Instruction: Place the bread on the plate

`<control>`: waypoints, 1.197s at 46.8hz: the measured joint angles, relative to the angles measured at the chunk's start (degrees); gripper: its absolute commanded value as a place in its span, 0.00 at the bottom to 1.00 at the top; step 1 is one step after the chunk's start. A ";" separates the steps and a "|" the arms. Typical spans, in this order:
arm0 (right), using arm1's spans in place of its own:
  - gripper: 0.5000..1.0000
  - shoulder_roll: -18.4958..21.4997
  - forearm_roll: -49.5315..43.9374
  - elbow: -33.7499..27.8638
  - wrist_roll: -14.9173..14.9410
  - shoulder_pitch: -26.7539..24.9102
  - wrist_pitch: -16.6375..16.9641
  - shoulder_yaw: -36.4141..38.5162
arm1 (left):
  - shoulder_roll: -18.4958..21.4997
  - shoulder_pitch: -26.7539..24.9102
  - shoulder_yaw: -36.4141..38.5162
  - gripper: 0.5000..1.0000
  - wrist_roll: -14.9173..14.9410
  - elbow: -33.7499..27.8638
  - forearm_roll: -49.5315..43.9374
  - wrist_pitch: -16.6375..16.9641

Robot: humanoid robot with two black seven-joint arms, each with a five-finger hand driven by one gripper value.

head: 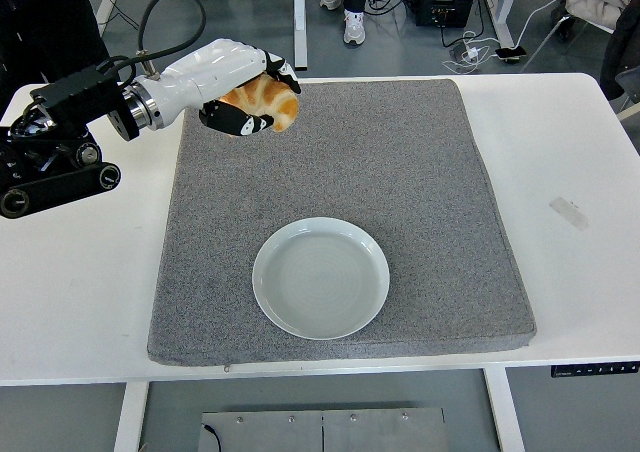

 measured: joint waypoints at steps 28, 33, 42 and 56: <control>1.00 0.00 0.00 0.00 -0.01 -0.02 -0.03 -0.02 | -4.22 0.27 0.02 0.00 -1.43 -0.93 2.97 -4.92; 1.00 0.00 0.00 0.00 0.00 -0.01 -0.03 -0.01 | -4.11 0.23 0.01 0.00 -2.68 -3.35 3.08 -5.27; 1.00 0.00 0.00 0.00 -0.01 0.00 -0.01 -0.02 | -4.07 0.53 -0.04 0.00 -3.45 -4.81 6.84 -5.46; 1.00 0.00 0.00 0.00 -0.01 0.02 -0.01 -0.01 | -4.21 1.10 0.52 0.00 -5.09 -5.58 9.27 -6.45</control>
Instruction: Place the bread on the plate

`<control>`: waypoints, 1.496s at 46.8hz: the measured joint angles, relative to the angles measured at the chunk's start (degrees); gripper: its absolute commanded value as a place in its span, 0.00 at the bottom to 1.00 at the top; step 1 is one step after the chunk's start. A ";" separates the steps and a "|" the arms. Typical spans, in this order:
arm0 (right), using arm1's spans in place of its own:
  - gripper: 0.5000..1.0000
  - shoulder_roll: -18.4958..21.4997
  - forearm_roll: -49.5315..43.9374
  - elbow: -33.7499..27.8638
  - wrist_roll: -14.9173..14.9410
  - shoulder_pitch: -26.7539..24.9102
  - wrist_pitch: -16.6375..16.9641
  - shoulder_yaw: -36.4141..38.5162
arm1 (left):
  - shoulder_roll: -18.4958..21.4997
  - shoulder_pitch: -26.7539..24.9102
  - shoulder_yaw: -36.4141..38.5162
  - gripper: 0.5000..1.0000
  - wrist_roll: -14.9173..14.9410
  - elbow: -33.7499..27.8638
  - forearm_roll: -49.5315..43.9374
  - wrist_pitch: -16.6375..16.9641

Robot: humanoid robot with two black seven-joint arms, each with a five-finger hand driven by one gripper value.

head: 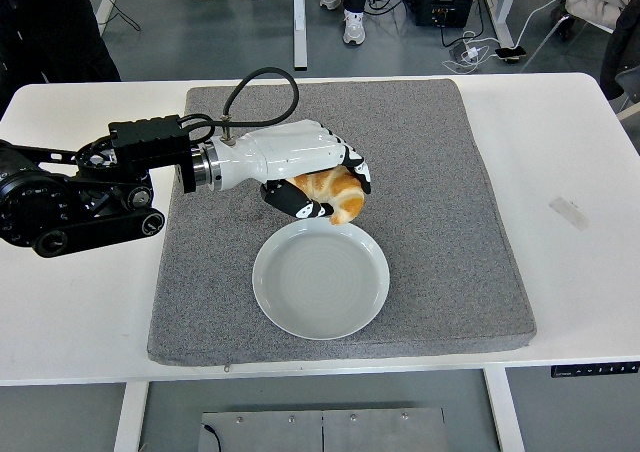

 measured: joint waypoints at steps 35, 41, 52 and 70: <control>1.00 0.00 0.00 0.00 0.00 -0.01 -0.04 0.00 | -1.94 6.97 0.47 0.00 -1.33 0.99 11.03 5.24; 1.00 0.00 0.00 0.00 0.00 -0.03 -0.03 0.00 | -2.11 7.67 0.52 0.00 -1.33 1.21 12.23 5.28; 1.00 0.00 0.00 0.00 0.00 -0.02 0.00 -0.01 | -3.47 9.42 0.88 0.00 -1.32 4.28 14.02 5.79; 1.00 0.00 0.00 0.00 -0.01 -0.03 0.00 0.00 | -5.10 10.40 3.61 0.00 -1.32 6.29 14.14 7.81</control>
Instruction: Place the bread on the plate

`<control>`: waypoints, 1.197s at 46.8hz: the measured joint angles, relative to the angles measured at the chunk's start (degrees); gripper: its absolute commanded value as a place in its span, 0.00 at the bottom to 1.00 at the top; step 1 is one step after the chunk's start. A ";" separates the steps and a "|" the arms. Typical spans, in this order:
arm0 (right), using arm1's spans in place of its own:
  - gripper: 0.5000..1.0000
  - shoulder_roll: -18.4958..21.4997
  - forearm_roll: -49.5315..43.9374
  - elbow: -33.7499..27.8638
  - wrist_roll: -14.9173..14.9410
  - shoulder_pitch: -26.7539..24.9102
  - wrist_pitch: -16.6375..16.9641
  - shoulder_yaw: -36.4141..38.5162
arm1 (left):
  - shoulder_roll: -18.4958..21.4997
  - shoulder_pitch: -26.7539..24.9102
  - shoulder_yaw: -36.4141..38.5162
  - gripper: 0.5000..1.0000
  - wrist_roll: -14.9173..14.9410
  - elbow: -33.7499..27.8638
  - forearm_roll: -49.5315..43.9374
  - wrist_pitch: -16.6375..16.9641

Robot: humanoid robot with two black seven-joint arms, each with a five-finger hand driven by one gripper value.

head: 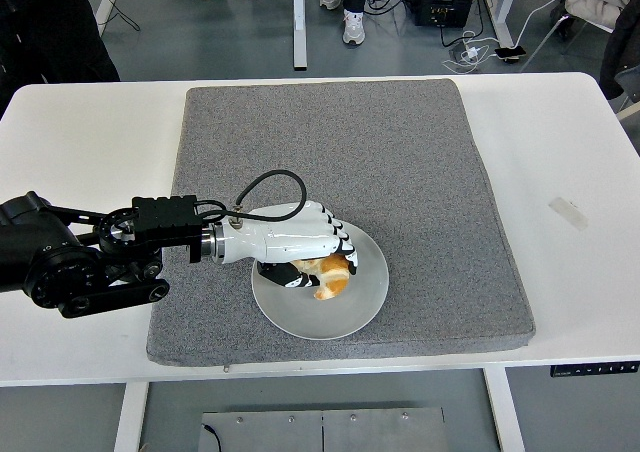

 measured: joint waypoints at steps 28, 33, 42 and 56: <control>1.00 0.00 0.00 0.00 0.00 0.00 -0.01 -0.01 | -0.89 2.05 -0.06 0.00 -0.01 2.47 -1.00 -0.05; 1.00 0.00 0.00 0.00 0.00 0.02 -0.01 0.00 | -0.89 1.99 -0.08 0.64 -0.98 2.44 -1.05 -0.19; 1.00 0.00 0.00 0.00 0.01 0.01 -0.01 -0.02 | 0.07 1.34 -0.09 0.90 -5.46 1.65 -0.81 -0.42; 1.00 0.00 0.00 0.00 0.00 -0.02 -0.01 0.00 | 2.11 0.58 -0.01 0.91 -8.55 1.21 -0.77 -0.54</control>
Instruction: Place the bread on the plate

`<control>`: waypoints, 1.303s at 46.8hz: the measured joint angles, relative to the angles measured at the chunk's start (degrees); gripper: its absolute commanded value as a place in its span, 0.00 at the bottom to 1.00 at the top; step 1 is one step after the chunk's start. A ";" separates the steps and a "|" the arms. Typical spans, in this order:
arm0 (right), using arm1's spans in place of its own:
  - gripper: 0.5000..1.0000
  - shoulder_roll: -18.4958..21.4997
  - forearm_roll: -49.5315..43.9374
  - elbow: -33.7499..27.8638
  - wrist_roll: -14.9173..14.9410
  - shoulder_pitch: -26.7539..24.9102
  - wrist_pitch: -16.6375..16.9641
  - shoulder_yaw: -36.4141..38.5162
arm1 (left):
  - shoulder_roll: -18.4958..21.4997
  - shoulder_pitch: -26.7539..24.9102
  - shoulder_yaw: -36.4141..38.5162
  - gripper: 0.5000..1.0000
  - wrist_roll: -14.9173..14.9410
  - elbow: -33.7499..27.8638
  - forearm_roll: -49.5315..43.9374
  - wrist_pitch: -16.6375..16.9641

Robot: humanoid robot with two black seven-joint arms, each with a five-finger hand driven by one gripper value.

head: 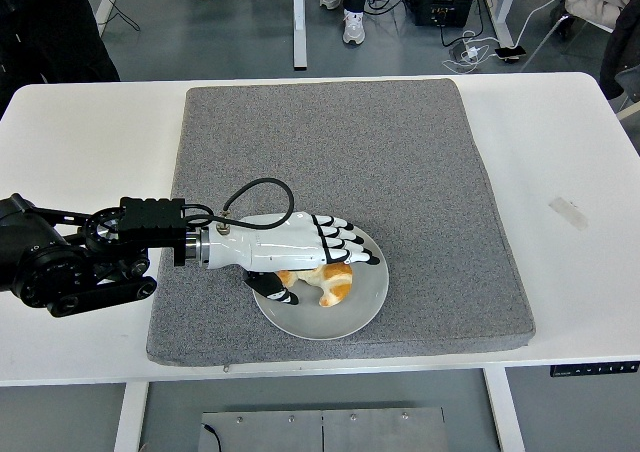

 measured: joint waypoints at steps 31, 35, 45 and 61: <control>1.00 0.00 0.00 0.00 0.00 0.02 -0.01 -0.01 | 4.42 0.14 -12.10 0.91 -1.94 -0.13 -19.90 -0.52; 1.00 0.00 0.00 0.00 0.00 0.03 -0.01 -0.01 | 5.11 0.37 -14.88 0.91 -1.94 -0.11 -24.59 -0.55; 1.00 0.00 0.00 0.00 0.00 0.00 -0.01 0.00 | 5.40 2.29 -21.41 0.92 -1.94 -0.04 -40.51 -0.87; 1.00 0.00 0.00 0.00 0.00 0.00 0.01 -0.02 | 4.95 9.70 -34.80 0.92 -1.92 3.37 -55.83 -0.85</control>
